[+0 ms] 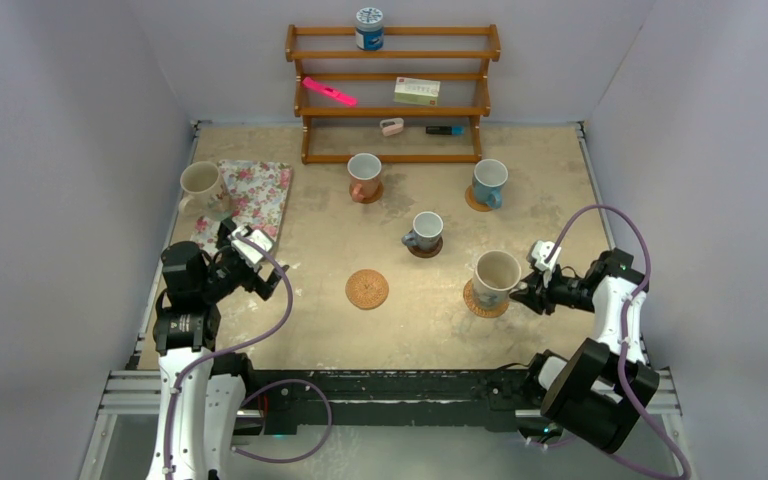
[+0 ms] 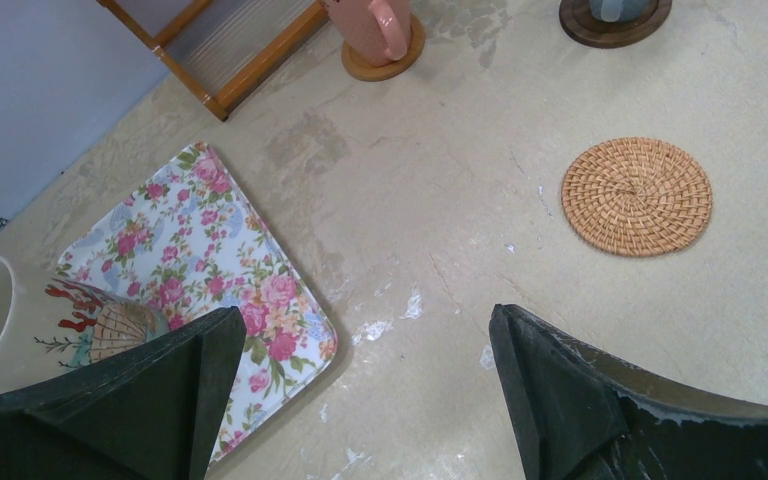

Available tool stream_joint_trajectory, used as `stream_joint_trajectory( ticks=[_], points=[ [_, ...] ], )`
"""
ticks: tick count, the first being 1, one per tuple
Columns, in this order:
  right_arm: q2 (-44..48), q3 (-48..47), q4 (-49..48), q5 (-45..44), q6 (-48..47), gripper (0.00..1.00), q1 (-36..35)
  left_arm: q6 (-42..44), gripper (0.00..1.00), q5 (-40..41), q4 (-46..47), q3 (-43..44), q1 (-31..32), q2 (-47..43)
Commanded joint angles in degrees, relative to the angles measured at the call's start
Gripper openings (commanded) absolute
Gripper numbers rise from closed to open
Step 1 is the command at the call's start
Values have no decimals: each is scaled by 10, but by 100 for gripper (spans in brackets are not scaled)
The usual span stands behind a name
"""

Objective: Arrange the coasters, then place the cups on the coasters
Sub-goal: Place the cup on the coaster.

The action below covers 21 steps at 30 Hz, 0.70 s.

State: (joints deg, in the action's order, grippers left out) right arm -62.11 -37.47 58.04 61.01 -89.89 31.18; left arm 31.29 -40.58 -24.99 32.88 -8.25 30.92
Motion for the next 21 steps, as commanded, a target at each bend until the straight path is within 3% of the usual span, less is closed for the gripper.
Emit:
stream_joint_trajectory(
  ticks=[1, 21],
  points=[
    [8, -3, 29, 28, -16, 33, -2, 13, 100, -18, 3, 8, -6, 2],
    [17, -7, 40, 26, -17, 33, -2, 15, 100, -20, 1, 8, -7, 1]
  ],
)
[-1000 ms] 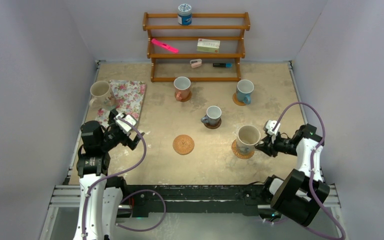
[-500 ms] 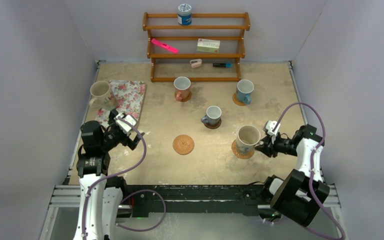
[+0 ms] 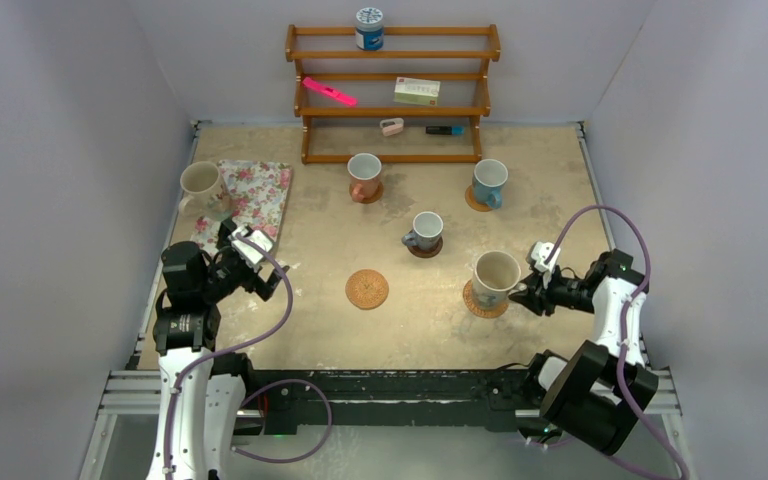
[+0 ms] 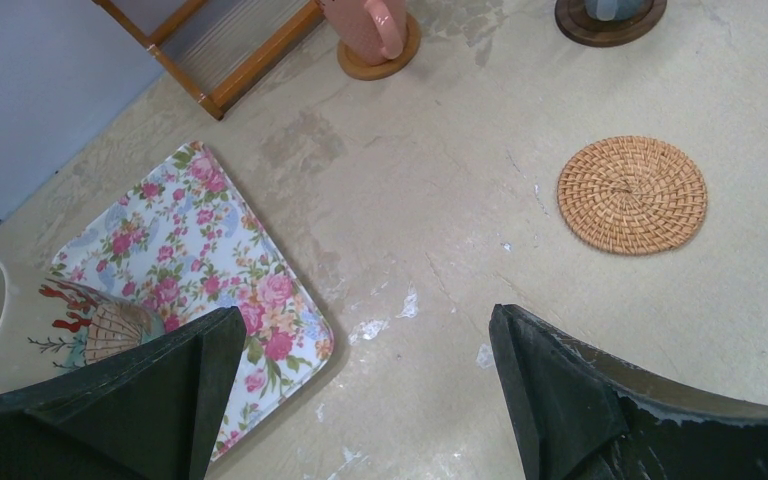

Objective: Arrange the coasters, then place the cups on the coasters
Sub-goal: Place the cup on the coaster.

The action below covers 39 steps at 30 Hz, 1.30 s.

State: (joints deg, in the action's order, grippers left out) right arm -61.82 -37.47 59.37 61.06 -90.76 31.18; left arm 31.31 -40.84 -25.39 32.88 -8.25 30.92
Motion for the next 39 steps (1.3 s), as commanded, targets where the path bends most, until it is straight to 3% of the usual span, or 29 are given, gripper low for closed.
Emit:
stream_joint_trajectory(
  ticks=[1, 12, 24, 39],
  points=[
    [15, -7, 26, 25, -7, 33, -2, 15, 100, -18, 5, 8, -7, 1],
    [16, -12, 22, -1, 8, 40, -1, 16, 100, -19, 3, 9, -8, 1],
    [11, -13, 13, -25, 20, 41, 2, 18, 100, -22, 1, 9, -11, 0],
    [13, -16, 12, -36, 25, 25, 7, 19, 100, -25, 0, 9, -12, 0]
  ],
)
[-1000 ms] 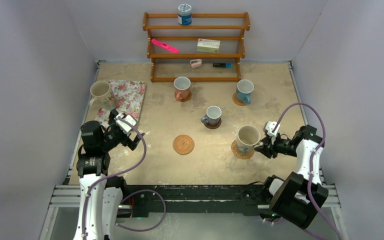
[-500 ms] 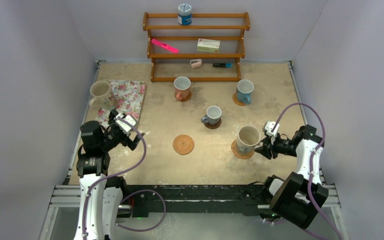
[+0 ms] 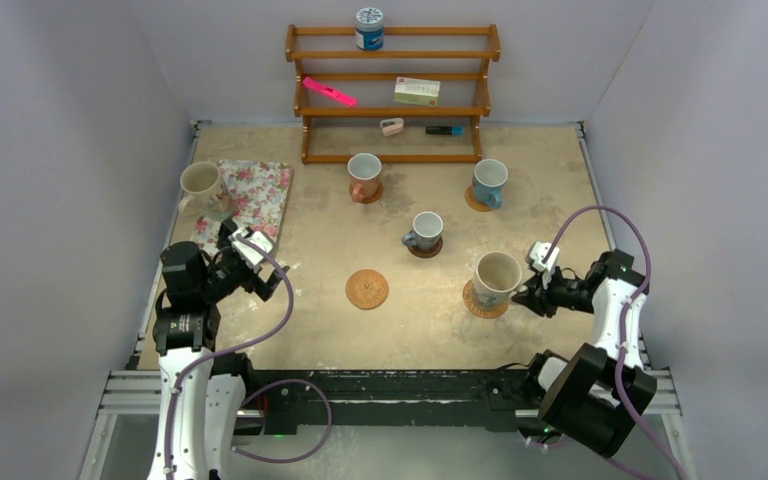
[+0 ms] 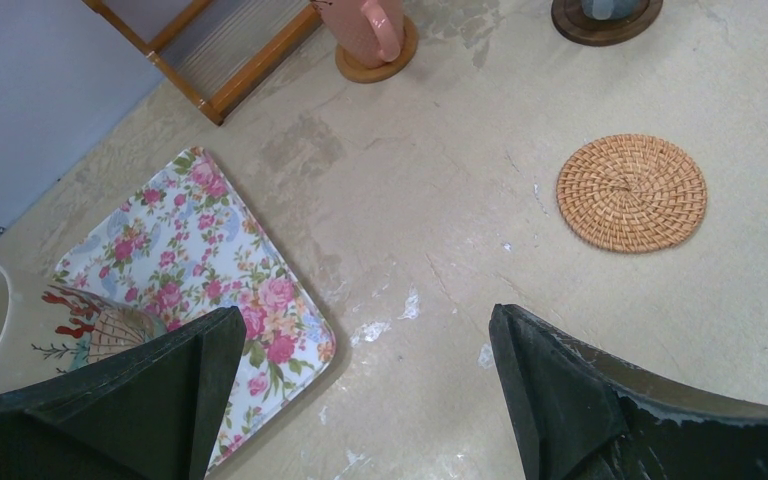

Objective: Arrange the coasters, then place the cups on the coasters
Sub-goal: Place the cup on the coaster.

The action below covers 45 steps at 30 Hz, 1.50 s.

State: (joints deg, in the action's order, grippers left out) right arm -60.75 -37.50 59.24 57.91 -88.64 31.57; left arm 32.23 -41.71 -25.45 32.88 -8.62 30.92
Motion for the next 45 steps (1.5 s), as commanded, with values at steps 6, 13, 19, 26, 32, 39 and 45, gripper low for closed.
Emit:
stream_joint_trajectory(
  ticks=[6, 13, 19, 26, 32, 39, 45],
  points=[
    [2, -17, 15, -8, 4, 19, 4, 10, 100, -17, 0, 9, -8, 1],
    [3, -19, 13, -14, 6, 16, 5, 10, 100, -18, 0, 9, -8, 2],
    [2, -20, 9, -19, 10, 12, 7, 11, 100, -18, 0, 10, -8, 2],
    [4, -20, 4, -24, 16, 9, 9, 10, 100, -18, 0, 10, -8, 1],
    [10, -19, 2, -23, 21, 8, 10, 10, 100, -18, 0, 10, -8, 1],
    [17, -18, -1, -15, 24, 2, 11, 10, 100, -18, 0, 10, -8, 2],
    [27, -15, 3, 2, 18, 0, 11, 10, 100, -18, 0, 10, -8, 1]
  ],
)
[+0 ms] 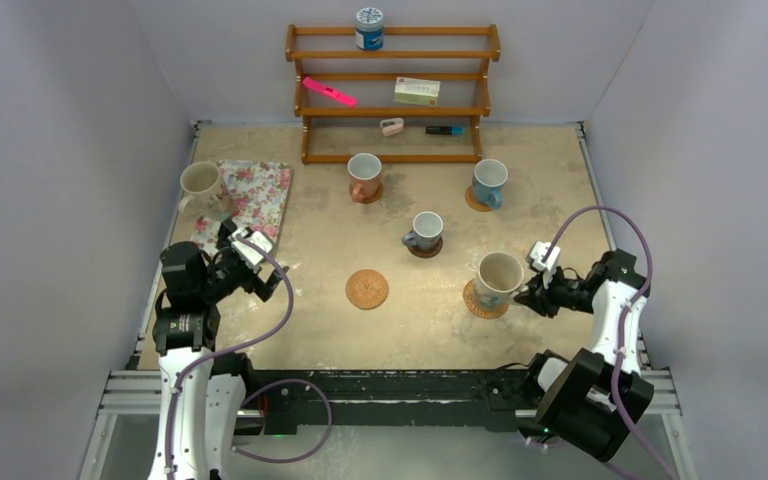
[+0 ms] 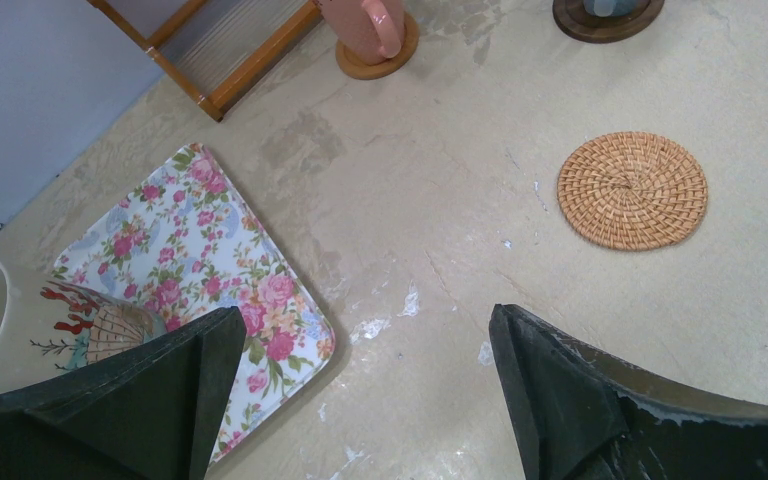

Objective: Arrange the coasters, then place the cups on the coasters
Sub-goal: Place the cup on the coaster.

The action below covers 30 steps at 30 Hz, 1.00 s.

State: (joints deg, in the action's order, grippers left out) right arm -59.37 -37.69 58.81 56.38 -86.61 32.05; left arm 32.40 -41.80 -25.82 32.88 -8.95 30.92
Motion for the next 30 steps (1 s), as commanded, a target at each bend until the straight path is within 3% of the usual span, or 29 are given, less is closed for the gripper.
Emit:
stream_joint_trajectory(
  ticks=[1, 7, 19, 26, 29, 30],
  points=[
    [14, -13, 8, 19, -2, 0, 6, 9, 100, -17, 3, 11, -5, 1],
    [10, -13, 12, 22, -9, 3, 6, 8, 100, -17, 3, 10, -5, 2],
    [10, -19, 31, 13, -27, 39, 6, 10, 100, -18, 2, 10, -5, 2],
    [14, -31, 42, -6, -19, 76, 6, 11, 100, -19, 2, 10, -5, 2],
    [14, -39, 54, -13, -19, 97, 6, 11, 100, -20, 1, 10, -5, 2],
    [15, -43, 57, -17, -18, 99, 6, 10, 100, -21, 1, 10, -5, 2]
  ],
)
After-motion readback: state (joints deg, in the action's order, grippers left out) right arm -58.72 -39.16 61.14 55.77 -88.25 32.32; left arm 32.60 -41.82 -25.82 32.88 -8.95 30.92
